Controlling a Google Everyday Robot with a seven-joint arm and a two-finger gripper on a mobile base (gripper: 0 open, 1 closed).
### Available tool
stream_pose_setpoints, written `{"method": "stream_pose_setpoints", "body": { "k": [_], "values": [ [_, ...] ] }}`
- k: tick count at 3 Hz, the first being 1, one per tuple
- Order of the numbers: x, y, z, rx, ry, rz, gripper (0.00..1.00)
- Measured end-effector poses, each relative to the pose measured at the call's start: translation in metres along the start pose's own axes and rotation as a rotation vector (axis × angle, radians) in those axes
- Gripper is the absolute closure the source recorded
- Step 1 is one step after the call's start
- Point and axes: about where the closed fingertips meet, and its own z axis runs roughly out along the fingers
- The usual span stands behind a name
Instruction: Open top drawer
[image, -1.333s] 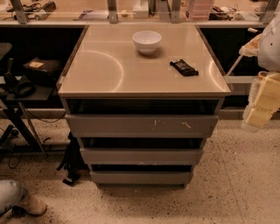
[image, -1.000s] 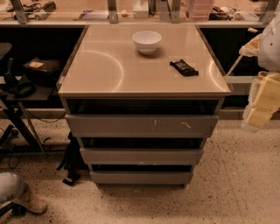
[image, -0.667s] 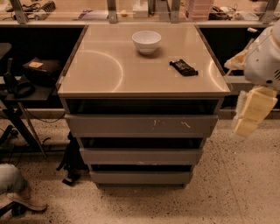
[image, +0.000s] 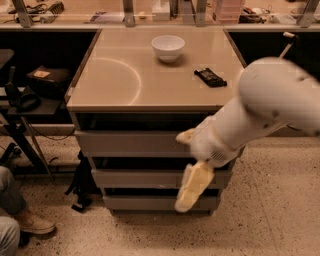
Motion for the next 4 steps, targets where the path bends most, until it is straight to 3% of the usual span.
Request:
{"method": "stream_pose_setpoints", "body": {
  "k": [1,2,3,4],
  "values": [
    [-0.007,0.03,0.139,-0.189,-0.013,0.034,0.0],
    [0.011,0.044,0.184,-0.238,-0.012,0.094,0.0],
    [0.031,0.023,0.171,-0.129,0.02,0.158,0.0],
    [0.07,-0.008,0.12,0.109,0.02,0.306,0.0]
  ]
}}
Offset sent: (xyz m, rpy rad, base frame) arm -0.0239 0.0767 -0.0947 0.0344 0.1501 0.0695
